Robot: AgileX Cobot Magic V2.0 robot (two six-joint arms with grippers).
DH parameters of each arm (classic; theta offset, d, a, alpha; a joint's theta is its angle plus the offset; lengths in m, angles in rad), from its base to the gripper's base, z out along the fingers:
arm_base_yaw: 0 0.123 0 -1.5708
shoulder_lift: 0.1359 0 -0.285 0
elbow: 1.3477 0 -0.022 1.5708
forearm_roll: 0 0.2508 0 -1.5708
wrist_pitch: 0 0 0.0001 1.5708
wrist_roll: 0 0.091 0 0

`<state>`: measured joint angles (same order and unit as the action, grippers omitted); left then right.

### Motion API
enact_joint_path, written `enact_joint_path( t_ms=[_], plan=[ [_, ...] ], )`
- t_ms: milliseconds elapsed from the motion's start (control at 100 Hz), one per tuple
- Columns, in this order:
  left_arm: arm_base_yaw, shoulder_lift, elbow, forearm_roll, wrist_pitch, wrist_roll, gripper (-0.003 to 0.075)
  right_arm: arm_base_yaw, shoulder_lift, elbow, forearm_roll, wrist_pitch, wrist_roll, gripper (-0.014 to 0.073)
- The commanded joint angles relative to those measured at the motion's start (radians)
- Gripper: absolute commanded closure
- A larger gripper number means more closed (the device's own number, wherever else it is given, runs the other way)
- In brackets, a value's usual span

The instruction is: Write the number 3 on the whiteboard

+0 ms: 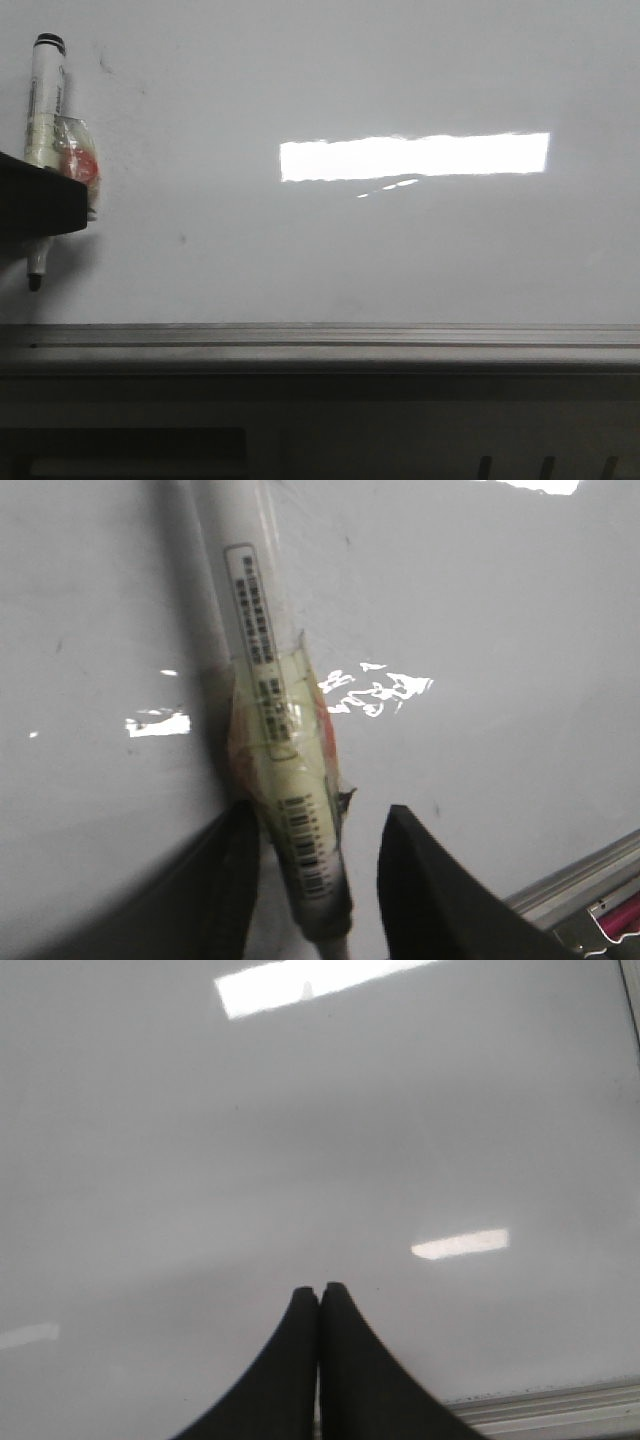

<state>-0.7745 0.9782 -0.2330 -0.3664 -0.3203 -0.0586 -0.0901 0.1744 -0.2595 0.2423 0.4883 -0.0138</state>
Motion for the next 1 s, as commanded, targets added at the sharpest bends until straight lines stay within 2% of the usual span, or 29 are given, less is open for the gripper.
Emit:
enact_joint_path(
  t_ms=[0, 60, 260, 360, 440, 500, 580, 660, 710, 770, 820, 990],
  plan=[
    [-0.004, 0.006, -0.029, -0.014, -0.06, -0.01, 0.0615, 0.003, 0.019, -0.036, 0.007, -0.082, -0.009, 0.0658],
    [-0.004, 0.006, -0.029, -0.014, -0.06, -0.01, 0.0742, 0.003, 0.019, -0.036, 0.007, -0.082, -0.009, 0.0658],
    [-0.004, 0.006, -0.029, -0.014, -0.06, -0.01, 0.0741, 0.005, 0.019, -0.036, 0.007, -0.078, -0.009, 0.0658],
    [-0.004, 0.002, -0.029, 0.034, -0.058, -0.01, 0.0741, 0.053, 0.019, -0.05, 0.009, -0.056, -0.017, 0.0658],
    [-0.004, -0.008, -0.029, 0.116, -0.058, -0.01, 0.074, 0.119, 0.045, -0.082, 0.009, -0.016, -0.137, 0.0658],
    [-0.007, -0.024, -0.031, 0.18, -0.051, -0.014, 0.074, 0.158, 0.082, -0.109, 0.009, 0.002, -0.184, 0.0658],
    [-0.036, -0.048, -0.039, 0.194, -0.035, -0.016, 0.0741, 0.233, 0.157, -0.152, 0.009, 0.011, -0.226, 0.0658],
    [-0.083, -0.064, -0.052, 0.244, -0.026, -0.008, 0.0741, 0.314, 0.237, -0.201, 0.009, 0.008, -0.234, 0.0658],
    [-0.105, -0.065, -0.059, 0.352, -0.021, 0.003, 0.074, 0.369, 0.29, -0.228, 0.009, 0.002, -0.234, 0.0658],
    [-0.124, -0.065, -0.073, 0.557, 0.003, 0.003, 0.074, 0.453, 0.365, -0.261, 0.009, -0.015, -0.234, 0.0658],
    [-0.128, -0.058, -0.086, 0.64, 0.025, 0.003, 0.0741, 0.513, 0.415, -0.283, 0.009, -0.034, -0.234, 0.0658],
    [-0.12, -0.056, -0.11, 0.724, 0.128, 0.05, 0.074, 0.719, 0.573, -0.333, 0.009, -0.075, -0.234, 0.0658]
  ],
)
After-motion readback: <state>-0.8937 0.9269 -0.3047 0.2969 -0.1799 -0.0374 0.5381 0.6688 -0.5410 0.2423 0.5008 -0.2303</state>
